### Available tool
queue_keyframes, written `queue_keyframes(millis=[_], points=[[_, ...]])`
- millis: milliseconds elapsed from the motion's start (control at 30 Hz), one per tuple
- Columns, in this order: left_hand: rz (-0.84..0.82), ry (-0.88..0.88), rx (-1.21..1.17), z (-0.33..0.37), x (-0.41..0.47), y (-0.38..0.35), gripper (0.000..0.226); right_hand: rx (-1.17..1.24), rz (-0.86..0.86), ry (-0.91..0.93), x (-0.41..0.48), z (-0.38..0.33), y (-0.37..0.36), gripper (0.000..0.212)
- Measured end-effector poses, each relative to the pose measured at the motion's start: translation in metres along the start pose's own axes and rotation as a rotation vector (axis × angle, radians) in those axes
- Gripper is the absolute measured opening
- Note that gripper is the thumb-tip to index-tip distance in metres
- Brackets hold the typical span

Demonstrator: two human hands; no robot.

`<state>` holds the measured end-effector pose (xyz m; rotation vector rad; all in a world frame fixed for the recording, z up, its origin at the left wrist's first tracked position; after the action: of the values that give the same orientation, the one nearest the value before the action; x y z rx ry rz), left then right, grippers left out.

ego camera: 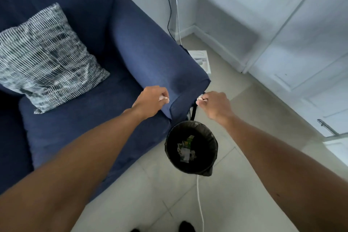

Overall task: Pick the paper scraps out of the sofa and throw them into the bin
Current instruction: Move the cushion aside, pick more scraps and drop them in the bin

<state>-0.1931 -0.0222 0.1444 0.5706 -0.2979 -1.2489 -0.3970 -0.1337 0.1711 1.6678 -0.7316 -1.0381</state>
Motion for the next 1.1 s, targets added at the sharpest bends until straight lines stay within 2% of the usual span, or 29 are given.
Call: queue_keyframes(millis=[300,500,667,733,833,967,1100], points=[[-0.128,0.022,0.040,-0.042,-0.001,-0.088,0.006,0.024,-0.122,-0.061,-0.009,0.048,-0.078,0.029],[-0.139,0.078,0.016,-0.074,-0.011,-0.121,0.003,0.016,-0.211,-0.094,-0.011,0.063,-0.121,0.031],[-0.139,0.125,-0.013,-0.091,-0.011,-0.137,0.015,0.007,-0.254,-0.097,-0.008,0.070,-0.148,0.030],[-0.139,0.129,-0.017,-0.095,-0.011,-0.142,0.012,0.020,-0.275,-0.113,-0.005,0.072,-0.157,0.030],[-0.143,0.129,-0.008,-0.098,-0.010,-0.147,0.007,0.043,-0.299,-0.120,-0.002,0.074,-0.166,0.038],[-0.150,0.149,-0.034,-0.097,-0.008,-0.150,0.009,0.064,-0.317,-0.125,0.002,0.079,-0.168,0.063],[-0.147,0.151,-0.025,-0.093,-0.006,-0.150,0.007,0.065,-0.311,-0.127,0.004,0.081,-0.166,0.068]])
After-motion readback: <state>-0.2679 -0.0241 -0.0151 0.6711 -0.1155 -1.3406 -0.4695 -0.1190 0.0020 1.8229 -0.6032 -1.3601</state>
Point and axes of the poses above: each hand's wrist, its own x-axis towards the middle knuckle, its own y-axis out of the back of the hand, z = x × y, the point moved 2 cm from there along x, towards the middle knuckle, and after that the axes turned 14 degrees about -x, right-handed, at the moved point
